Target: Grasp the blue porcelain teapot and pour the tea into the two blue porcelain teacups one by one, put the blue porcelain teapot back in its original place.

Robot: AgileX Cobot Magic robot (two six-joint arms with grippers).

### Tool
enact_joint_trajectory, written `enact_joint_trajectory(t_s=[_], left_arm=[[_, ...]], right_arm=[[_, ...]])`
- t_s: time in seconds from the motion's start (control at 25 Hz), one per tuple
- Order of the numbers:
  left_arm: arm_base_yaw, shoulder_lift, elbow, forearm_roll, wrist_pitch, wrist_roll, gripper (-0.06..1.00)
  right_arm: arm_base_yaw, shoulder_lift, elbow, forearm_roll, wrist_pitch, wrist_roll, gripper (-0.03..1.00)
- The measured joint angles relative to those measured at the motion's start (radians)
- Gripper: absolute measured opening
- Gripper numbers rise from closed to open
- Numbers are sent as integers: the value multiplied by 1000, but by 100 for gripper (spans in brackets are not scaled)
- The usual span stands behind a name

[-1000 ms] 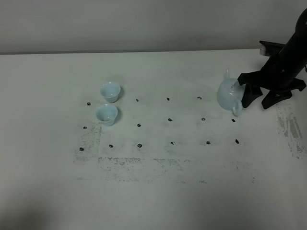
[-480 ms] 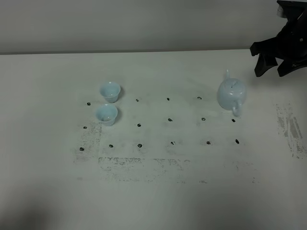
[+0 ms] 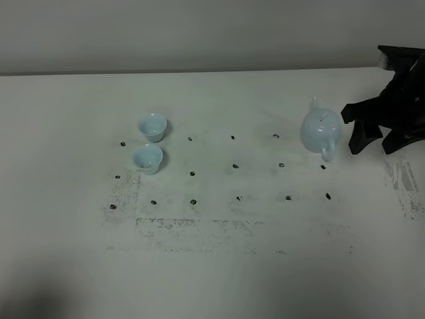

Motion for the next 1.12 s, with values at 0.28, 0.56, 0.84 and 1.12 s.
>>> enact_joint_trajectory(t_s=[0.28, 0.56, 0.84, 1.12], left_arm=[[0, 0, 0, 0, 0, 0, 72], [0, 0, 0, 0, 0, 0, 72], [0, 0, 0, 0, 0, 0, 72], [0, 0, 0, 0, 0, 0, 72]], right_arm=[[84, 67, -24, -9, -90, 46, 53], [108, 139, -151, -60, -61, 90, 53], [108, 245, -276, -112, 42, 154, 53], [108, 278, -282, -109, 51, 158, 53]])
